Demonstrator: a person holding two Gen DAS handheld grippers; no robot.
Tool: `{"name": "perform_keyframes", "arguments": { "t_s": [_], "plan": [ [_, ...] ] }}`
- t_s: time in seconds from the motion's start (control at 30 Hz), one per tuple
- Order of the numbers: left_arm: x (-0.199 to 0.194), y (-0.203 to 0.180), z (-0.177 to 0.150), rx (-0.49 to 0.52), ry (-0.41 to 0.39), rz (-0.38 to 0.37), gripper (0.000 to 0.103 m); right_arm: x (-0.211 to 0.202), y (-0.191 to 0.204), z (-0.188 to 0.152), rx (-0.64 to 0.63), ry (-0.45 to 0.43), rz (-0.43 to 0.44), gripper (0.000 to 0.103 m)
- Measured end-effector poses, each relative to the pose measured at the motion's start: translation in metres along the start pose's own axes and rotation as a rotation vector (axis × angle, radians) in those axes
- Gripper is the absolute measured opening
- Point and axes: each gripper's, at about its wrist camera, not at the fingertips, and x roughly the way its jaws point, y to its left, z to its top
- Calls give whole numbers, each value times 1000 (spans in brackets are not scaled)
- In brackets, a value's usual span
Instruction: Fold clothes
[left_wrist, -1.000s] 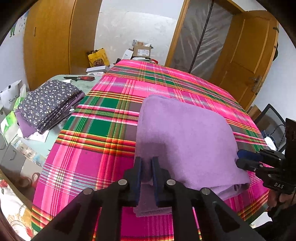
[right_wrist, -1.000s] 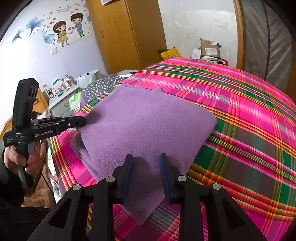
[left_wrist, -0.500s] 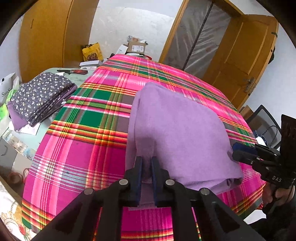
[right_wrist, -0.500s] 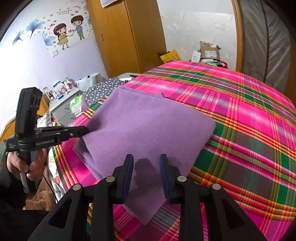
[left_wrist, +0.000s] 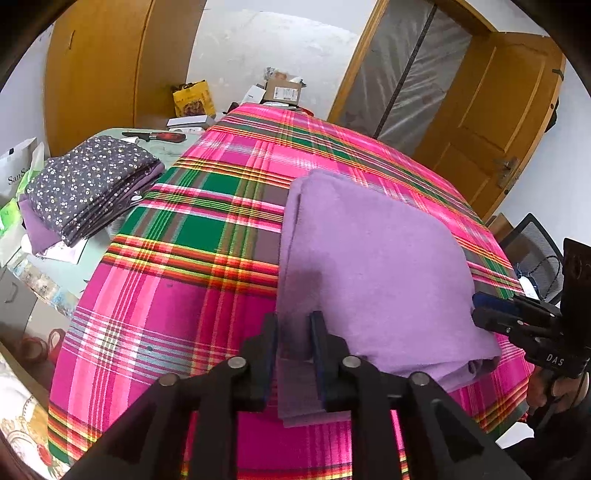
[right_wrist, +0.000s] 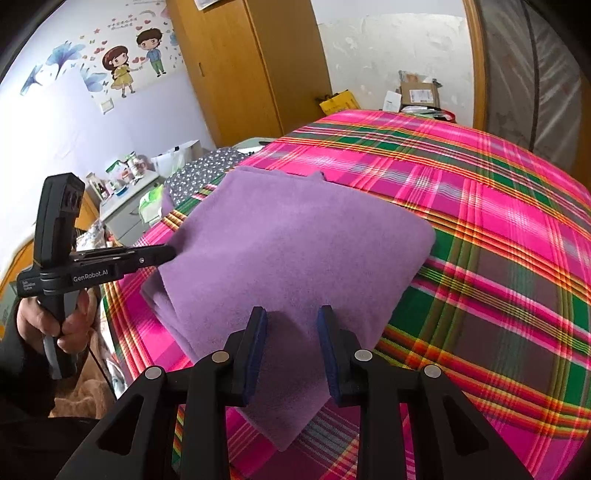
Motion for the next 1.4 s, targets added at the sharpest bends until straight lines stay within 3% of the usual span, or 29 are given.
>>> {"name": "perform_keyframes", "arguments": {
  "t_s": [0.43, 0.67, 0.77, 0.93, 1.13, 1.27, 1.4],
  "plan": [
    [-18, 6, 35, 46, -76, 102, 21, 4, -22, 26, 17, -44, -57, 30],
    [1, -16, 72, 128, -106, 54, 21, 13, -44, 47, 91, -85, -75, 30],
    [25, -31, 83, 184, -83, 3, 21, 18, -49, 54, 108, -100, -83, 28],
    [69, -30, 87, 193, -3, 12, 21, 33, -59, 59, 131, -79, -97, 19],
    [74, -8, 89, 107, 14, -67, 23, 53, -78, 62, 177, -50, -71, 17],
    [55, -7, 80, 73, -3, -77, 22, 35, -72, 60, 176, -84, -56, 18],
    [27, -6, 57, 47, -37, -95, 22, 8, -50, 45, 116, -129, 22, 18]
  ]
}}
